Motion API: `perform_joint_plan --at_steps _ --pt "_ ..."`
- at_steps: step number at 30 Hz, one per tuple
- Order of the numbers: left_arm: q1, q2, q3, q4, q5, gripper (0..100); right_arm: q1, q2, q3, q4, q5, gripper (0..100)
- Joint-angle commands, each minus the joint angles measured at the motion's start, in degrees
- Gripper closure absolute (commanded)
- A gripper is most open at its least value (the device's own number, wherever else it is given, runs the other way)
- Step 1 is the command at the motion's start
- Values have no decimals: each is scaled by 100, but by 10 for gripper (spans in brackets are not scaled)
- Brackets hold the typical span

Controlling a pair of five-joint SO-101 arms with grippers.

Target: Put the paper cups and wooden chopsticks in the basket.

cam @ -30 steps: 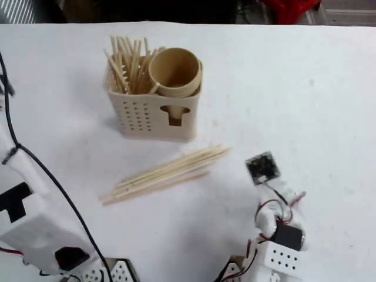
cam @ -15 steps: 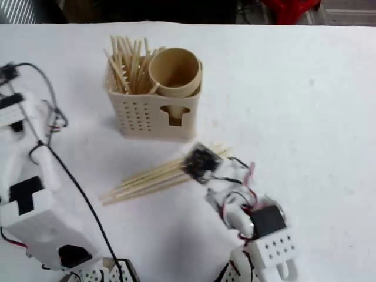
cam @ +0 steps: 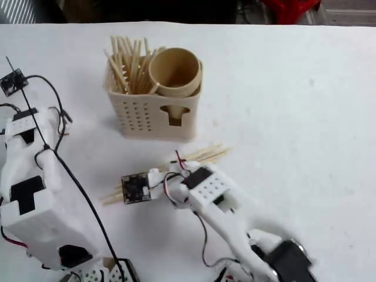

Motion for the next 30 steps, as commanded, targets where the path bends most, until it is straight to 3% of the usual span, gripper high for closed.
perform_joint_plan --at_steps 1,8,14,24,30 --pt "66 -31 18 -105 35 797 48 585 -325 -752 114 805" --pt "75 -31 18 -123 35 797 119 769 -413 -796 62 907" --pt "75 -31 18 -123 26 797 127 620 -475 -391 -413 982" --pt "75 -31 18 -114 26 797 593 -655 -475 418 -1160 984" --pt "75 -22 18 -123 26 797 813 -1991 -501 699 -2145 984"
